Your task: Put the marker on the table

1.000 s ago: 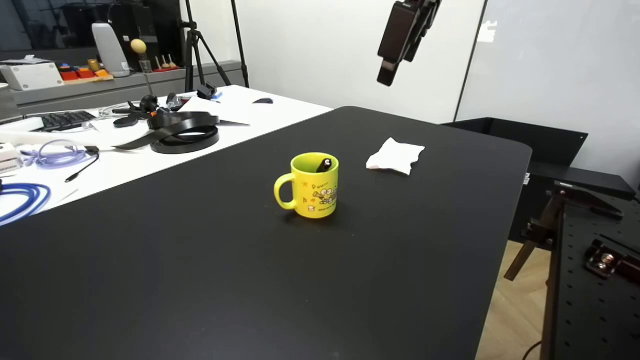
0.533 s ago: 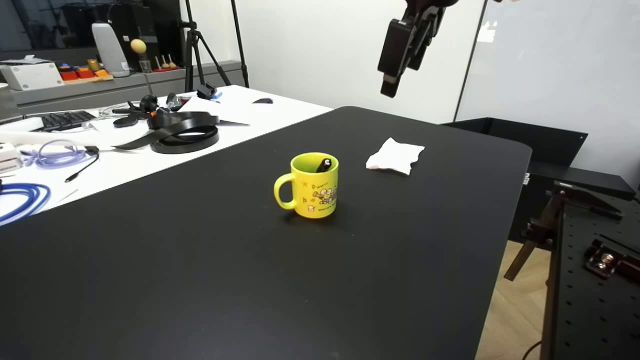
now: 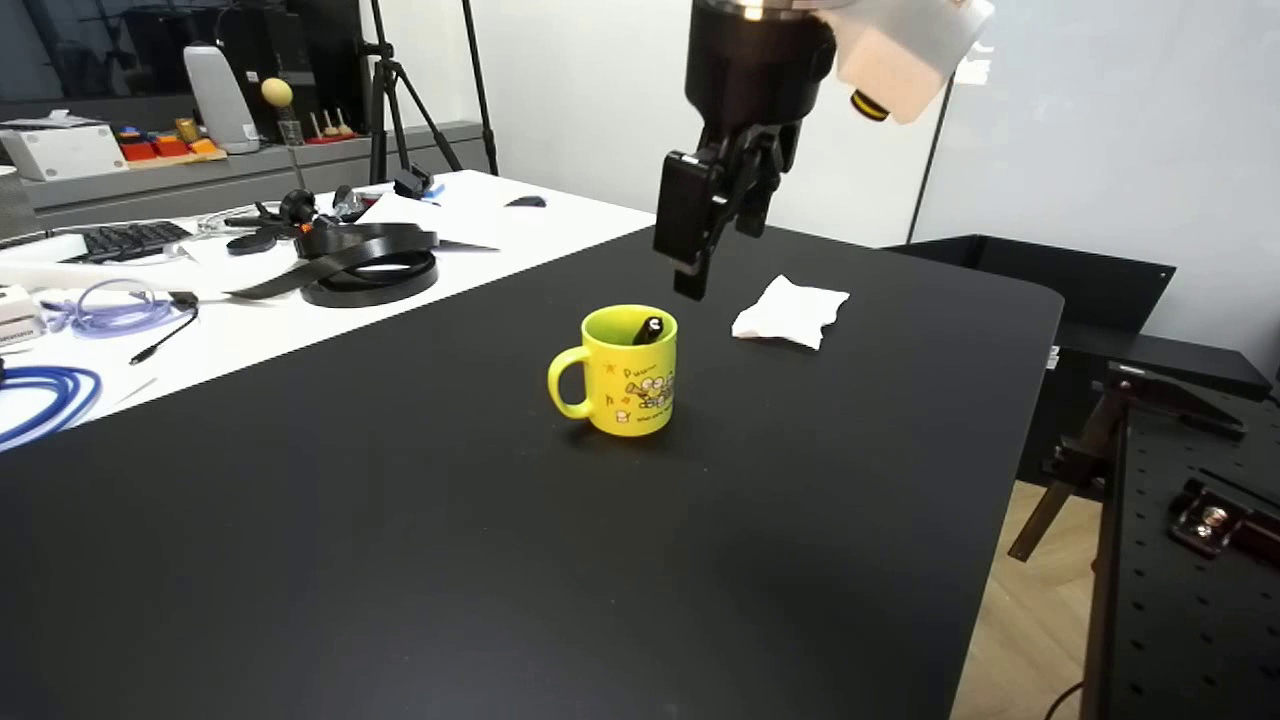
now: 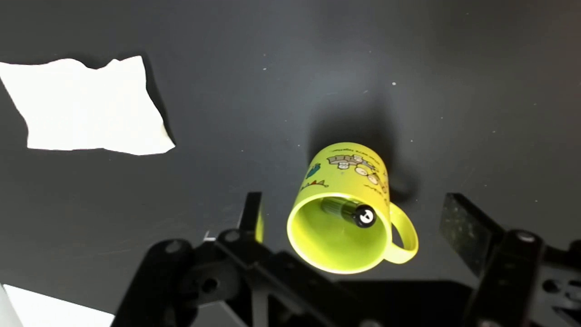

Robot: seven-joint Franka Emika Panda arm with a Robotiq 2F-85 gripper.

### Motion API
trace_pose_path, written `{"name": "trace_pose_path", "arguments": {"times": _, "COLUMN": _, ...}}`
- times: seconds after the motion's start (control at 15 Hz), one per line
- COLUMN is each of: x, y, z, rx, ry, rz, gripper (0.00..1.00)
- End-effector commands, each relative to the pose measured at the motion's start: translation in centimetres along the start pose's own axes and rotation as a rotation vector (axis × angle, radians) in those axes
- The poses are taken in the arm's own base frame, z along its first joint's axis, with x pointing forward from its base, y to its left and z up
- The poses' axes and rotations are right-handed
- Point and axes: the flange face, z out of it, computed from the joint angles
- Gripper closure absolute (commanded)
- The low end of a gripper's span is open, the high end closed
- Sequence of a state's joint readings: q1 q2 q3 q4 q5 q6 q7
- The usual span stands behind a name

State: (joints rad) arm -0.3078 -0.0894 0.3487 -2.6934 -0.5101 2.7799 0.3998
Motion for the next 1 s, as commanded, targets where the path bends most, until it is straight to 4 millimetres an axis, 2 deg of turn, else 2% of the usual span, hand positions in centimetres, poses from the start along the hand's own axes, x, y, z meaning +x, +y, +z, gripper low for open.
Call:
{"name": "trace_pose_path", "arguments": {"times": 0.0, "x": 2.4, "y": -1.2, "z": 1.9, "rx": 0.035, "ry": 0.001, "rz": 0.031, "gripper": 0.00}}
{"name": "trace_pose_path", "arguments": {"times": 0.33, "x": 4.5, "y": -1.3, "z": 4.2, "rx": 0.052, "ry": 0.001, "rz": 0.024, "gripper": 0.00}}
{"name": "trace_pose_path", "arguments": {"times": 0.67, "x": 5.3, "y": -0.7, "z": 6.1, "rx": 0.038, "ry": -0.008, "rz": 0.013, "gripper": 0.00}}
{"name": "trace_pose_path", "arguments": {"times": 0.73, "x": 5.4, "y": -0.4, "z": 6.5, "rx": 0.031, "ry": -0.011, "rz": 0.016, "gripper": 0.25}}
{"name": "trace_pose_path", "arguments": {"times": 0.8, "x": 5.4, "y": -0.2, "z": 6.8, "rx": 0.028, "ry": -0.013, "rz": 0.017, "gripper": 0.27}}
{"name": "trace_pose_path", "arguments": {"times": 0.93, "x": 5.6, "y": 0.1, "z": 7.4, "rx": 0.022, "ry": -0.014, "rz": 0.021, "gripper": 0.40}}
